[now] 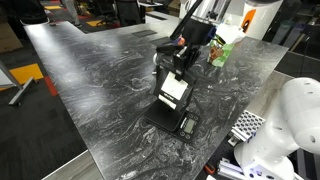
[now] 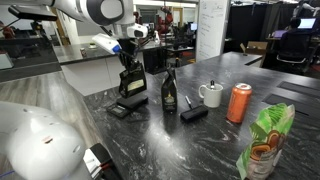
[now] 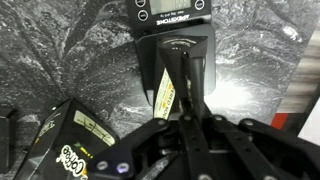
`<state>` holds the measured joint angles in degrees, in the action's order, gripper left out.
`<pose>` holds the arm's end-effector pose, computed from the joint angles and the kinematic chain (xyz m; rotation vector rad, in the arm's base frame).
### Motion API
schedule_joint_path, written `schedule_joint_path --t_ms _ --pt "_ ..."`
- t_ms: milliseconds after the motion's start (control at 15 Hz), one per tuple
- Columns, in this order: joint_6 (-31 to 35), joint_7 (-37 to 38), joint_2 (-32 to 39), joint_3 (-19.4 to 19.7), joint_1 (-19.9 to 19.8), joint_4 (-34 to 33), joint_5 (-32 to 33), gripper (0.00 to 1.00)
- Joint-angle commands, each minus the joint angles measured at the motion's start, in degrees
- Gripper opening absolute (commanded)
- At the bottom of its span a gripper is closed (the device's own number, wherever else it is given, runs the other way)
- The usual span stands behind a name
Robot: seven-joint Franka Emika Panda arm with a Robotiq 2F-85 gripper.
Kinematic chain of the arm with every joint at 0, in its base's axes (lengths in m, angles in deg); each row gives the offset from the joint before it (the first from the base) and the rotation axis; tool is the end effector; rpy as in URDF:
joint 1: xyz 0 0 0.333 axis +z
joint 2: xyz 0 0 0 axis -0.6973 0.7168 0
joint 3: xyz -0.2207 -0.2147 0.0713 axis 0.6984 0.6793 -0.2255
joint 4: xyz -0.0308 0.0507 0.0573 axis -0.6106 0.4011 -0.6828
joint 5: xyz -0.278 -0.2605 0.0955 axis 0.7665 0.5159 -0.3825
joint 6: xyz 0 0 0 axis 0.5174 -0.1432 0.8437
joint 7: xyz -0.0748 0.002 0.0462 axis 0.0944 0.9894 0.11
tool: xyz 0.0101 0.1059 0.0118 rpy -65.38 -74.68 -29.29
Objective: Remove the black packet from the scale, put it on the counter, move the counter backwards and then put the smaller black packet on the scale
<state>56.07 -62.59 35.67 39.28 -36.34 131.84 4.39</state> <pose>0.3379 0.0976 0.5194 -2.9387 0.0492 -0.1858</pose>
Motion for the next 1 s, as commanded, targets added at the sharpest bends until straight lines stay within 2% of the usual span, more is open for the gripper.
schedule_joint_path --t_ms 0,533,600,667,933 --pt "-1.59 -4.51 4.94 1.33 1.65 -2.74 -3.64 0.02" --pt "-1.82 -8.11 11.68 1.34 1.32 -5.33 -2.96 0.02" --pt "-2.07 -8.42 12.23 1.40 1.30 -5.79 -2.99 0.32" --pt "-1.86 -8.85 12.48 1.33 1.23 -5.96 -2.70 0.32" --pt "-1.57 -10.14 11.34 1.11 1.18 -7.03 -2.18 0.60"
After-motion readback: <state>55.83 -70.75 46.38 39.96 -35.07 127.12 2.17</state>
